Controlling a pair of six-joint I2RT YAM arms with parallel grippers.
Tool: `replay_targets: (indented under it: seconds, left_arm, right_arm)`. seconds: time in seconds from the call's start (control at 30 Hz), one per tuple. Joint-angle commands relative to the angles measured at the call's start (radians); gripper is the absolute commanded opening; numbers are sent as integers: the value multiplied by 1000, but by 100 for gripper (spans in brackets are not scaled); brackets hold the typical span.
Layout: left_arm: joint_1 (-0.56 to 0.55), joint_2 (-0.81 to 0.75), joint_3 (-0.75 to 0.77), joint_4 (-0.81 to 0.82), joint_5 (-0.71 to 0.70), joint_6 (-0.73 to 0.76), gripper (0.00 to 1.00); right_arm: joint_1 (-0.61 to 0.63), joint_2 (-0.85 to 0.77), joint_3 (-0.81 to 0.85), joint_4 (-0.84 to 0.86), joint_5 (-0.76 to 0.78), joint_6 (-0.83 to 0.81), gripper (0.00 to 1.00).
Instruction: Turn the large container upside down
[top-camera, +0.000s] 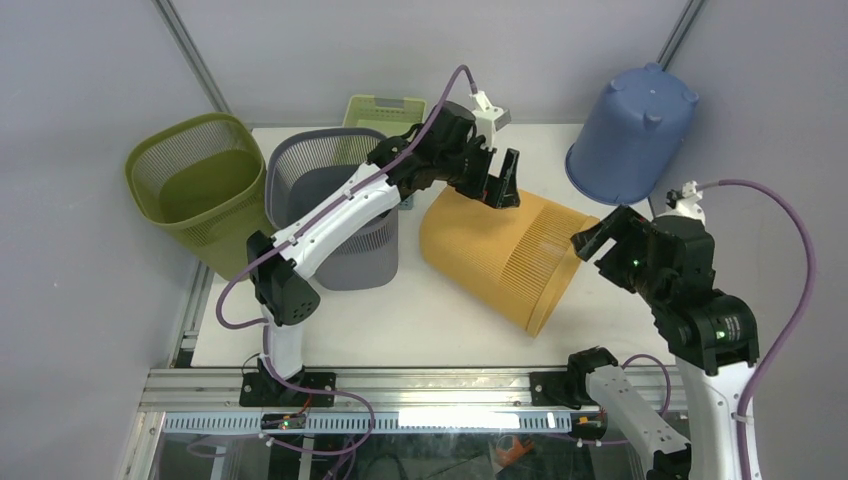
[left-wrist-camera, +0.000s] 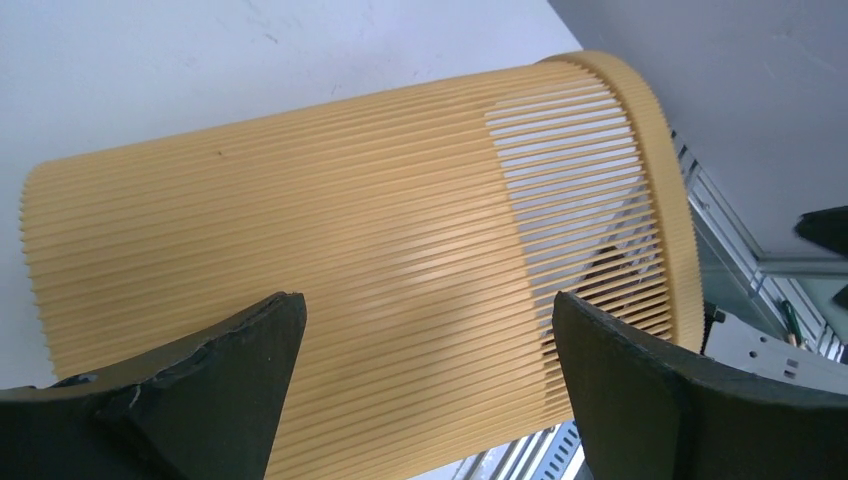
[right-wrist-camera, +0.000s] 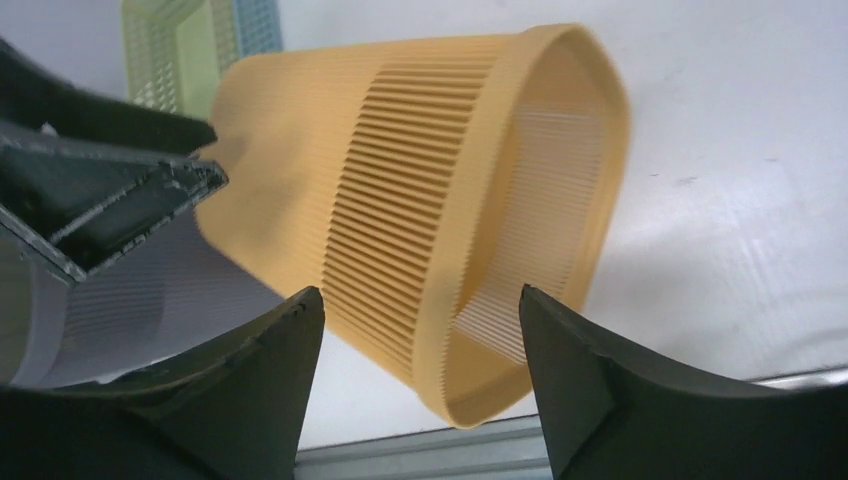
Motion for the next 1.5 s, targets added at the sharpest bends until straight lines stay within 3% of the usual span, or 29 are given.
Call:
replay_targets:
  seconds: [0.0,0.13,0.53,0.9,1.03,1.17,1.27,1.37,1.47]
  left_arm:
    - [40,-53,99,3,-10,9,99]
    - [73,-92,96,-44,-71,25,99]
    - [179,-102,16,-68,-10,2,99]
    - [178,-95,-13,-59,28,3,99]
    - [179,-93,-30,-60,47,6,99]
    - [179,-91,-59,-58,67,3,99]
    - [179,-84,-87,-50,71,-3,99]
    - [178,-76,-109,-42,54,-4,99]
    - [178,-58,-109,-38,55,-5,99]
  right_arm:
    - [-4,24,-65,113,-199,23,77]
    - [-3,-32,-109,142,-179,62,79]
    - [-4,-67,-299,241,-240,109,46]
    - [-4,-89,-254,178,-10,57,8]
    - [-3,-77,-237,157,58,35,8]
    - [-4,-65,-236,137,112,9,14]
    - [-3,-60,-248,122,123,7,27]
    - [-3,-60,-243,100,144,8,47]
    - [-4,-52,-217,71,171,3,52]
